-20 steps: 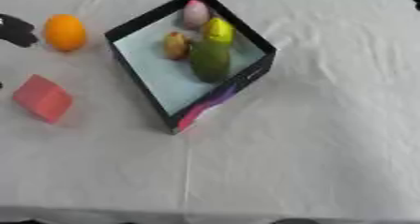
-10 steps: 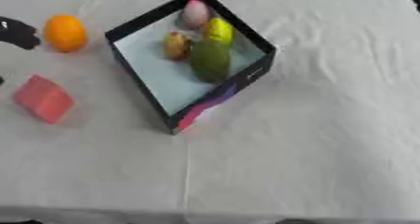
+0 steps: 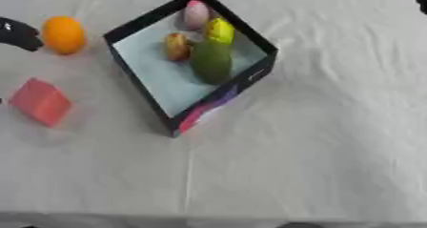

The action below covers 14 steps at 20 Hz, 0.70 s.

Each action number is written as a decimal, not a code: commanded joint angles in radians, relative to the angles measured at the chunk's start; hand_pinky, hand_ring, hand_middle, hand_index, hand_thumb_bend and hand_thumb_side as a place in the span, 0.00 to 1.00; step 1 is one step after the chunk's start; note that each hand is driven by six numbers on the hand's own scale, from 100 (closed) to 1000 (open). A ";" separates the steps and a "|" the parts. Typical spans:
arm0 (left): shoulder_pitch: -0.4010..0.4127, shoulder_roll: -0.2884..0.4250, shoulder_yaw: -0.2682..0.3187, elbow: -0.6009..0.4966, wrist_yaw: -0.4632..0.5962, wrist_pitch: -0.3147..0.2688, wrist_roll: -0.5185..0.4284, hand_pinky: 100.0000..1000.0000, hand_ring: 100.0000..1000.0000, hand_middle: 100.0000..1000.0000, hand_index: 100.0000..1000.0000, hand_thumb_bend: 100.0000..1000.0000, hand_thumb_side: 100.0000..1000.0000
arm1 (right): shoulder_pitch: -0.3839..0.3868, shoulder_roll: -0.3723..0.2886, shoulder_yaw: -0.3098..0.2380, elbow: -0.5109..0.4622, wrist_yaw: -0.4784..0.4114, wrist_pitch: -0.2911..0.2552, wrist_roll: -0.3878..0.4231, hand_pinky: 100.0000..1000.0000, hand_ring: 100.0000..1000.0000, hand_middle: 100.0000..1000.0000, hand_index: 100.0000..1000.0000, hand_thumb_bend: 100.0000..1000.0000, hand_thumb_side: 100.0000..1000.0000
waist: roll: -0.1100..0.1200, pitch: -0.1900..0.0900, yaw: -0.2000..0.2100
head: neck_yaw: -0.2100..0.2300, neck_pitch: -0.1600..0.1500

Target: Pick up objects on the table and place them in the box.

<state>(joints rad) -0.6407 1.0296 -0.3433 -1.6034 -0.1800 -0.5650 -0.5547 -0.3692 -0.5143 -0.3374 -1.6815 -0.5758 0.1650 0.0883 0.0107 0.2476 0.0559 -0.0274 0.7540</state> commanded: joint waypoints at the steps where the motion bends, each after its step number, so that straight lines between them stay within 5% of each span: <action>1: -0.013 0.014 0.011 -0.017 -0.071 -0.342 -0.318 1.00 0.95 0.83 0.91 0.47 0.63 | -0.010 -0.016 -0.004 -0.005 0.004 0.005 0.003 0.93 0.66 0.66 0.84 0.00 0.60 | 0.015 -0.025 -0.002 | 0.002 -0.017; 5: 0.004 0.007 0.006 0.004 -0.167 -0.342 -0.286 1.00 0.94 0.82 0.90 0.54 0.50 | -0.008 -0.013 -0.006 -0.003 0.008 0.008 0.004 0.93 0.66 0.66 0.84 0.00 0.60 | 0.016 -0.021 -0.004 | 0.003 -0.022; 8: 0.018 0.001 0.006 0.033 -0.220 -0.342 -0.259 1.00 0.93 0.81 0.90 0.62 0.29 | -0.008 -0.010 -0.007 -0.001 0.009 0.012 0.005 0.93 0.66 0.66 0.84 0.00 0.60 | 0.016 -0.019 -0.004 | 0.004 -0.025; 14: 0.039 -0.013 0.016 0.094 -0.264 -0.342 -0.155 1.00 0.93 0.80 0.89 0.65 0.32 | -0.006 -0.007 -0.009 0.002 0.012 0.014 0.008 0.93 0.66 0.65 0.84 0.00 0.60 | 0.015 -0.016 -0.004 | 0.005 -0.025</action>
<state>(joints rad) -0.5942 0.9947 -0.3475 -1.5152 -0.4340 -0.6451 -0.4746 -0.3684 -0.5018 -0.3384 -1.6709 -0.5685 0.1768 0.0964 0.0152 0.2478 0.0513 -0.0258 0.7401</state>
